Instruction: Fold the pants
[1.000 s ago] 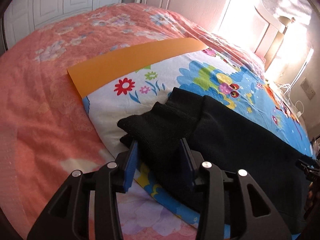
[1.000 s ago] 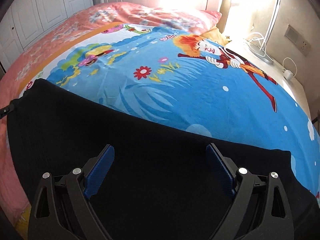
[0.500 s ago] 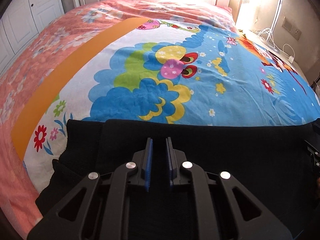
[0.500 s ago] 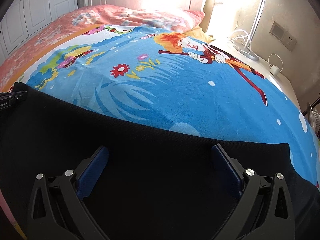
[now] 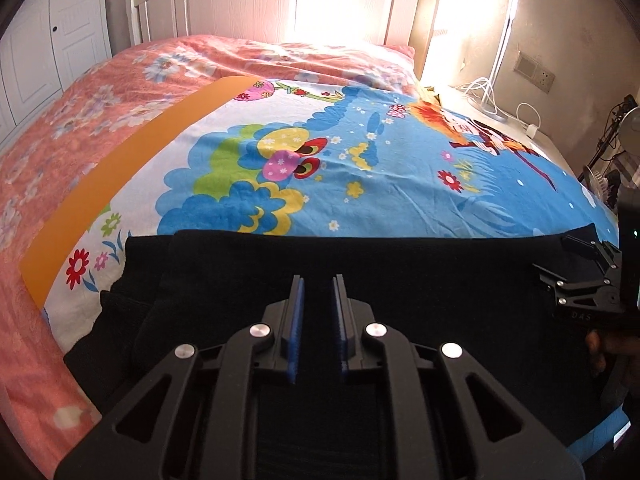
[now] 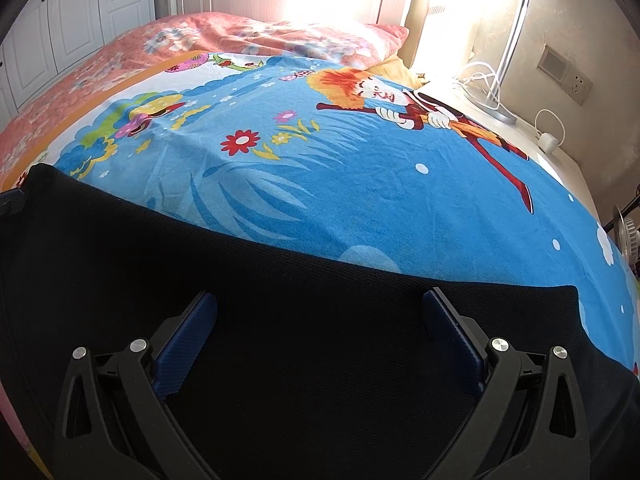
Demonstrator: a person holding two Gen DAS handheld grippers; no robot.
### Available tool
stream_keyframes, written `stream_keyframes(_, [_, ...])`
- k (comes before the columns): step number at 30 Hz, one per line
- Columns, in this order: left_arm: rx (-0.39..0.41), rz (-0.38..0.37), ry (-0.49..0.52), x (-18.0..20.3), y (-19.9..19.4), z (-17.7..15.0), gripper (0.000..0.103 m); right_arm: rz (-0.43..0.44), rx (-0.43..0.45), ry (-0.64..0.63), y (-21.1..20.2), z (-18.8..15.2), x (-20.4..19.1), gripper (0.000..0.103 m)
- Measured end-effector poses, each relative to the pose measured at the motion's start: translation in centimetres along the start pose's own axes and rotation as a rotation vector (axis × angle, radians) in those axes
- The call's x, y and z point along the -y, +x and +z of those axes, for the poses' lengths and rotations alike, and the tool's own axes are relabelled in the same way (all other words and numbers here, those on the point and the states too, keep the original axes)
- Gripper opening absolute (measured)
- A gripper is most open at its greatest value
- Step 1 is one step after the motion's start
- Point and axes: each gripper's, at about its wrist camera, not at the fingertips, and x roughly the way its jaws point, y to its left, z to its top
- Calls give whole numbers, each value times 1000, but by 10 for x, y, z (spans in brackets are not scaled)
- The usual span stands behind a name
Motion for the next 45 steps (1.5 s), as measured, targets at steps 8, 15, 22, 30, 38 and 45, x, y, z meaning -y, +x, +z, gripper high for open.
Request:
stream_keyframes(8, [-6, 93, -132, -59, -6, -61, 26, 1, 1, 0, 0, 0, 0, 98])
stream_keyframes(15, [81, 126, -234, -89, -40, -78, 15, 2, 2, 0, 0, -1, 0, 98])
stream_keyframes(22, [207, 117, -574, -132, -76, -109, 41, 6, 3, 3, -1, 1, 0, 98])
stream_keyframes(30, [143, -61, -697, -146, -36, -122, 27, -5, 3, -1, -3, 2, -1, 98])
stream_keyframes(38, [190, -98, -699, -148, -30, -133, 35, -2, -16, 9, 0, 2, 0, 98])
stream_keyframes(45, [214, -120, -706, -151, -30, -137, 38, 39, 93, -302, -35, 12, -84, 83])
